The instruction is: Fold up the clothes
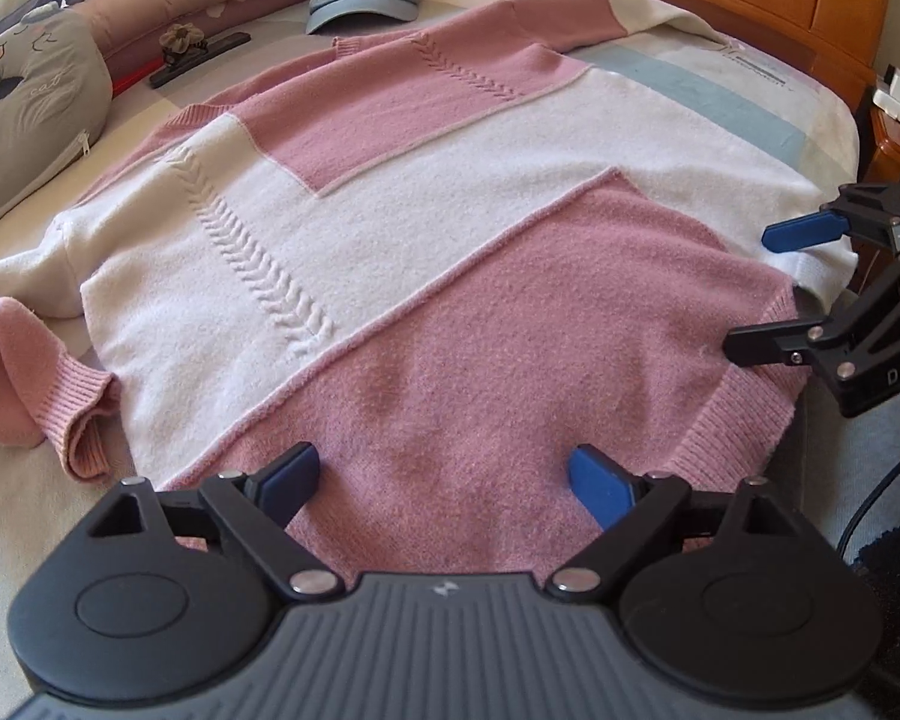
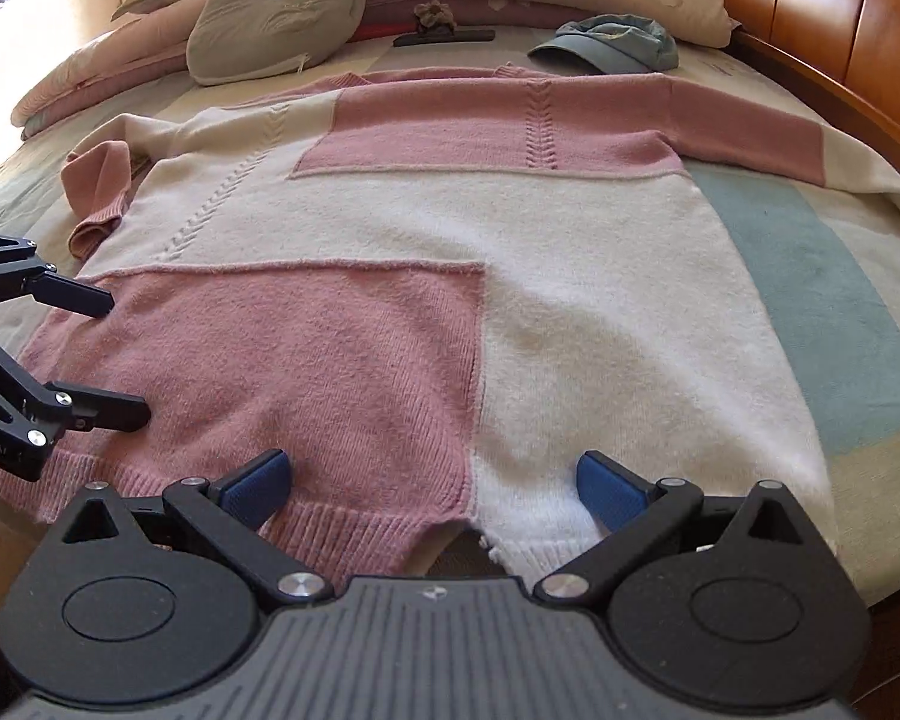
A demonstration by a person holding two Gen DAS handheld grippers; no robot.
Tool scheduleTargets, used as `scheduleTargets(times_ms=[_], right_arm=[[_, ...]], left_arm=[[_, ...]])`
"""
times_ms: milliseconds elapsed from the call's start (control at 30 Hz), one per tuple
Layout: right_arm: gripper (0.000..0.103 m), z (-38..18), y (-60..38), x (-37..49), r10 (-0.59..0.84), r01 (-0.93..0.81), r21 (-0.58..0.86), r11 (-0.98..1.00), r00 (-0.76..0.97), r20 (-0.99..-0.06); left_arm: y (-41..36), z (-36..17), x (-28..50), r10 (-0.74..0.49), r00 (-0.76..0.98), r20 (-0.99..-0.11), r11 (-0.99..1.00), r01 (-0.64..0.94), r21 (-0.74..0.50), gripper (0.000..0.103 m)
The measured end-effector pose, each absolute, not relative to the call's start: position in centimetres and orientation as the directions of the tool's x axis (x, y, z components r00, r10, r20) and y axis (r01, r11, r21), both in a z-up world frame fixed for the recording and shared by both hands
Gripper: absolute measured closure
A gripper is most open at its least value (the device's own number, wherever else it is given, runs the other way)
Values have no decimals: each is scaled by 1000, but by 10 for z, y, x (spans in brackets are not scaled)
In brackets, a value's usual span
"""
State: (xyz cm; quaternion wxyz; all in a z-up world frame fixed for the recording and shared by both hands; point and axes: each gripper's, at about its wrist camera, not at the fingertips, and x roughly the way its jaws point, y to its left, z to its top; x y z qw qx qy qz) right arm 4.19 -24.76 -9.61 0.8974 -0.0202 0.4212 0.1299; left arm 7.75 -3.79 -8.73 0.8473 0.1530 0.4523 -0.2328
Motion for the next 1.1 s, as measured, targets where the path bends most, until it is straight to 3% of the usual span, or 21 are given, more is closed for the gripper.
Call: scheduleTargets(times_ms=[133, 267, 433, 600, 867, 933, 1100], right_arm=[[0, -88, -265, 22, 247, -267, 98, 959, 612, -751], [0, -68, -279, 31, 221, -180, 133, 975, 685, -694], [0, -89, -287, 60, 155, -78, 136, 988, 624, -766], [0, -94, -286, 38, 155, -121, 99, 988, 646, -747], [0, -92, -299, 33, 198, -90, 185, 979, 663, -722], [0, -92, -300, 32, 208, -97, 193, 976, 664, -719], [0, -91, -306, 32, 234, -99, 228, 969, 668, -706]], left_arm=[[-39, -79, 80, -248, 474, -845, 841, 538, 55, 12], [-59, -59, 99, -332, 489, -806, 804, 593, 29, 12], [-105, -34, 137, -442, 481, -757, 748, 664, -16, 12], [-167, -34, 185, -514, 403, -758, 673, 737, -64, 12], [-252, -88, 253, -410, 424, -808, 671, 740, 48, 13], [-261, -93, 265, -414, 416, -810, 670, 741, 38, 6], [-278, -97, 290, -442, 401, -802, 666, 746, 7, 0]])
